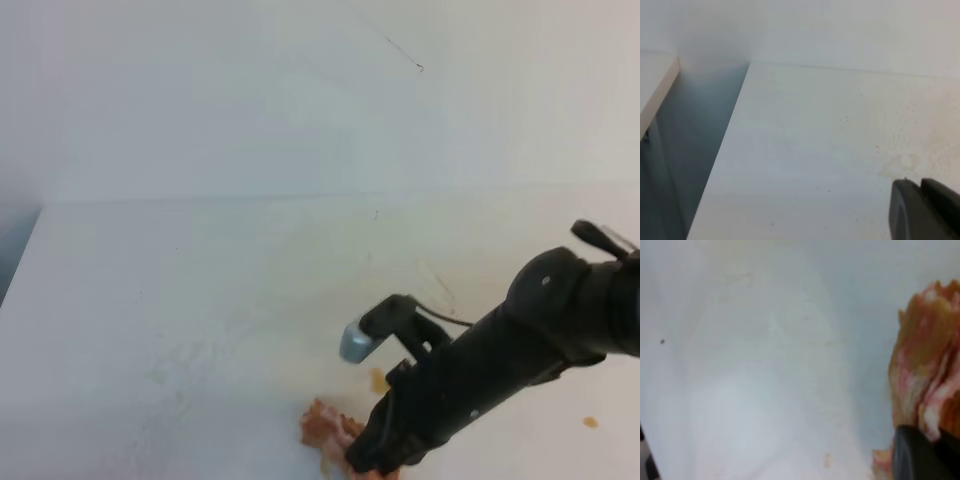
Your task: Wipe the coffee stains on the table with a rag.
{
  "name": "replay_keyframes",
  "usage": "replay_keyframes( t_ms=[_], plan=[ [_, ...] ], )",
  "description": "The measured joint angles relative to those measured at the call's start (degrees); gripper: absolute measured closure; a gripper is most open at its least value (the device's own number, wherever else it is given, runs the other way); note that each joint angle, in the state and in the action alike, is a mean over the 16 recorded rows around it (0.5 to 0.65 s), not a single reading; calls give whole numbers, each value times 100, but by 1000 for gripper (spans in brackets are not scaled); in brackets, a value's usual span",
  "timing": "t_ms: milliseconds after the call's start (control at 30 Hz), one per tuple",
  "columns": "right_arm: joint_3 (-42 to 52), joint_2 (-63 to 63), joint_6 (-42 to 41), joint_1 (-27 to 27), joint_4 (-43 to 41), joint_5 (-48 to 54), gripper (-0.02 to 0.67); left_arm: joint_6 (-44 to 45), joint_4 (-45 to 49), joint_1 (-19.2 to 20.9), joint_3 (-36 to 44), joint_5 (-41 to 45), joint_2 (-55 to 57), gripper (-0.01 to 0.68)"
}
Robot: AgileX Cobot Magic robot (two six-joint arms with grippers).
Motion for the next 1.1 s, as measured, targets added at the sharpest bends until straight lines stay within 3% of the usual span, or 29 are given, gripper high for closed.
replay_keyframes(
  t_ms=[233, 433, 767, 1100],
  plan=[
    [413, 93, -626, 660, 885, -606, 638, 0, -2, 1, 33, -16, -32, 676],
    [420, 186, -847, 717, 1328, -1409, 638, 0, -2, 1, 44, -21, -43, 676],
    [225, 233, -875, -289, 1509, -2314, 638, 0, -2, 1, 33, -16, -32, 676],
    [50, 220, -1120, -1375, 1515, -1977, 638, 0, 0, 0, 0, 0, 0, 677]
  ],
)
